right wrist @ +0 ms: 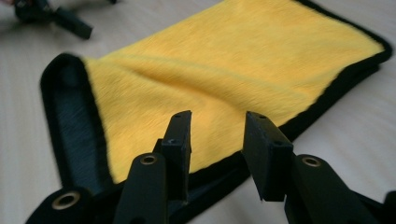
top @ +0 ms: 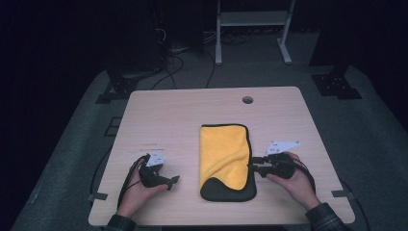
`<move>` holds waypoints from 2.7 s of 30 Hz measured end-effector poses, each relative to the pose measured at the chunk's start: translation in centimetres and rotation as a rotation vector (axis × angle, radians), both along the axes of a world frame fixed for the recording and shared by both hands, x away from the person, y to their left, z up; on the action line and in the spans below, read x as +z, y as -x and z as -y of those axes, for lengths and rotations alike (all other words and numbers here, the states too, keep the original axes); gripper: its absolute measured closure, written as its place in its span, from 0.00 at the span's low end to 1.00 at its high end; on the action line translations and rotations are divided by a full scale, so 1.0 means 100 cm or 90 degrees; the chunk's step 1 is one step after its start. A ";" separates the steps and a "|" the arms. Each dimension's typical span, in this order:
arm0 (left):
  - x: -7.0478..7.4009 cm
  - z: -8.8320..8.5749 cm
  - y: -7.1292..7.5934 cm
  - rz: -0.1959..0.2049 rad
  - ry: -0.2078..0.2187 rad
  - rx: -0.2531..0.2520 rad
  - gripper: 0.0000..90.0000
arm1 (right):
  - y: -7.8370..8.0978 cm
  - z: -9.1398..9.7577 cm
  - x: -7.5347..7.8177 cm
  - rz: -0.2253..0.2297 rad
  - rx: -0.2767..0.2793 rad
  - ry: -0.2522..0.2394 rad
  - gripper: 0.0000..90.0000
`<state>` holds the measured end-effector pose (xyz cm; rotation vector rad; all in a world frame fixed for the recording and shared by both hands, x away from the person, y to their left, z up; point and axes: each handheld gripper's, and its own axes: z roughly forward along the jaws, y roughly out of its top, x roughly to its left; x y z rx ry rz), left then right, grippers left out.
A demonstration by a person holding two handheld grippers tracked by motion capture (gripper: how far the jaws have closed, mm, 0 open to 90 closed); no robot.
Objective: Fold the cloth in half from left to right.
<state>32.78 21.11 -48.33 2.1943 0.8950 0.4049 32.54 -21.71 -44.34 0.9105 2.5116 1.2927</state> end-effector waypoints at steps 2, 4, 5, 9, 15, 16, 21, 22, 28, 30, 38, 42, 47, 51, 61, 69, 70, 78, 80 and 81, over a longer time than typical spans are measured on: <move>0.000 0.000 0.000 0.000 0.001 0.000 0.04 | 0.010 -0.006 -0.005 -0.002 0.019 0.010 0.67; 0.000 0.000 0.000 0.000 0.001 0.000 0.04 | 0.017 -0.009 -0.007 -0.006 0.029 0.018 0.67; 0.000 0.000 0.000 -0.001 0.000 0.000 0.04 | 0.019 -0.011 -0.009 -0.008 0.033 0.016 0.67; 0.000 0.000 0.000 0.000 0.000 0.000 0.04 | 0.027 -0.016 -0.011 -0.007 0.046 0.019 0.66; 0.000 0.000 0.000 0.000 0.001 0.000 0.04 | 0.035 -0.027 -0.014 -0.010 0.074 0.032 0.62; 0.000 0.000 -0.001 0.000 0.001 -0.001 0.04 | 0.037 -0.030 -0.015 -0.010 0.081 0.036 0.61; 0.000 0.000 -0.001 0.000 0.001 -0.001 0.04 | 0.039 -0.040 -0.024 -0.016 0.106 0.068 0.59; 0.000 0.000 -0.001 0.001 0.001 -0.001 0.04 | 0.040 -0.043 -0.027 -0.017 0.116 0.079 0.57; 0.000 0.000 -0.001 -0.002 -0.002 -0.004 0.04 | 0.041 -0.046 -0.028 0.011 0.114 0.114 0.74; 0.000 0.000 -0.001 -0.002 -0.001 -0.004 0.04 | 0.042 -0.045 -0.027 0.010 0.113 0.107 0.87; 0.000 0.000 -0.001 -0.002 -0.001 -0.004 0.04 | 0.045 -0.035 -0.015 -0.005 0.111 0.073 0.99; 0.000 0.000 -0.001 -0.002 -0.001 -0.004 0.04 | 0.051 -0.025 -0.009 -0.004 0.107 0.066 1.00; 0.000 0.000 -0.001 -0.002 0.000 -0.004 0.04 | 0.060 -0.007 -0.007 -0.005 0.102 0.069 1.00; 0.000 0.000 -0.001 -0.002 0.000 -0.004 0.04 | 0.066 0.002 -0.015 -0.020 0.128 0.096 0.98; 0.000 0.001 -0.001 -0.002 -0.001 -0.005 0.03 | 0.065 0.007 -0.019 -0.019 0.137 0.075 0.68; 0.000 0.002 -0.002 -0.002 -0.002 -0.005 0.02 | 0.036 0.015 -0.015 -0.007 0.044 0.040 0.55; 0.000 0.002 -0.002 -0.002 -0.002 -0.005 0.02 | 0.031 0.016 -0.015 -0.002 0.035 0.039 0.54; 0.000 0.003 -0.002 -0.002 0.001 -0.005 0.02 | 0.005 0.014 -0.010 0.019 -0.003 0.041 0.52; 0.000 0.003 -0.003 -0.001 0.000 -0.005 0.04 | -0.003 0.014 -0.009 0.017 -0.011 0.037 0.52; 0.001 0.003 -0.004 -0.002 0.000 -0.005 0.05 | -0.008 0.013 -0.009 0.017 -0.013 0.036 0.51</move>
